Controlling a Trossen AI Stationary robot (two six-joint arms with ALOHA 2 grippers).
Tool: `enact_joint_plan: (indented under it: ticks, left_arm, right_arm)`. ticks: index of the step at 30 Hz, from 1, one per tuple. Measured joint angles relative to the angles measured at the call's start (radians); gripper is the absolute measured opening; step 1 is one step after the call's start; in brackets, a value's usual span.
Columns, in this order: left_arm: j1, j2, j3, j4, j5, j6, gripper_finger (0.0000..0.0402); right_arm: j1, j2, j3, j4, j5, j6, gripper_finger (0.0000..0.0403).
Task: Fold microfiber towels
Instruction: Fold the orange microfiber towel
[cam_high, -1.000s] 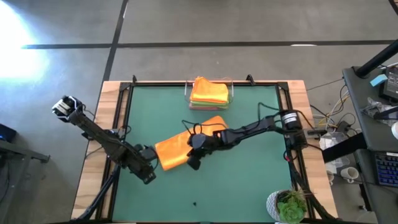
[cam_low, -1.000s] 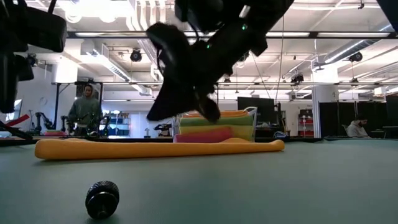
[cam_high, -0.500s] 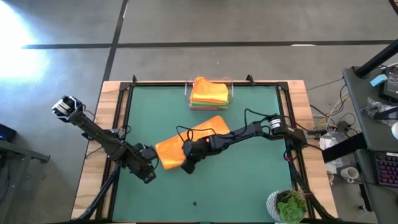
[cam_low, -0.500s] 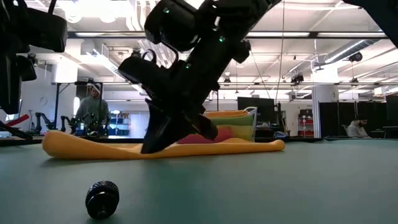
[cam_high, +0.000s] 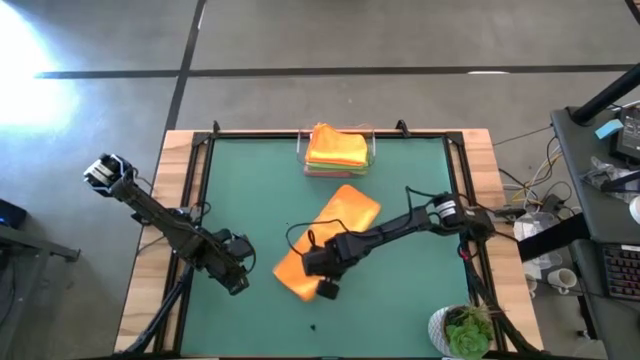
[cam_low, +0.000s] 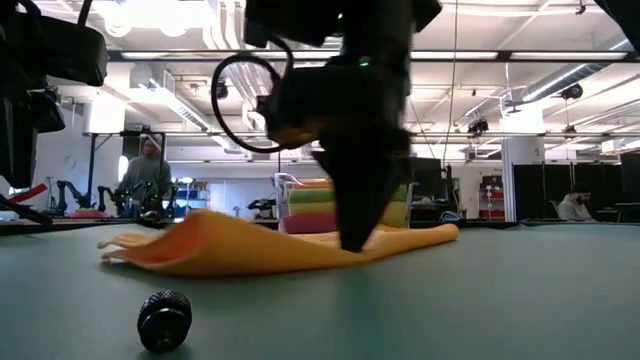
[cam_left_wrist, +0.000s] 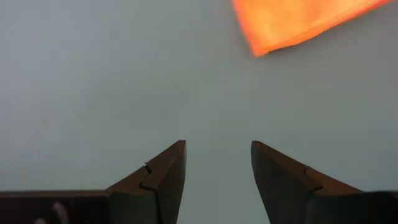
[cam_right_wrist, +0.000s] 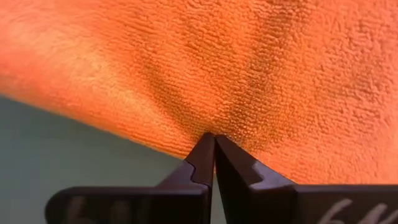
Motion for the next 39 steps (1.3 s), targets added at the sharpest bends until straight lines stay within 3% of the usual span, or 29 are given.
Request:
enact_joint_plan:
  ticks: [7,13,22,31,39]
  left_arm:
    - [0.000,0.000,-0.002,0.000,-0.002,0.010,0.0166]
    - [0.000,0.000,-0.004,0.060,-0.028,0.084,0.0166]
    - [0.001,0.031,-0.005,0.419,-0.059,0.585,0.0166]
    - [0.006,0.159,0.021,0.529,-0.060,0.914,0.0166]
    - [0.012,0.323,0.068,0.569,-0.066,1.050,0.0166]
  right_arm:
    - [0.069,-0.044,-0.005,-0.136,0.007,-0.028,0.0008]
    - [0.128,-0.129,-0.031,-0.200,0.101,-0.041,0.0009]
    - [0.239,-0.321,-0.180,-0.170,0.164,-0.058,0.0008]
    - [0.339,-0.452,-0.430,0.140,0.238,0.042,0.0009]
    - [0.298,-0.430,-0.509,0.467,0.218,0.004,0.0021]
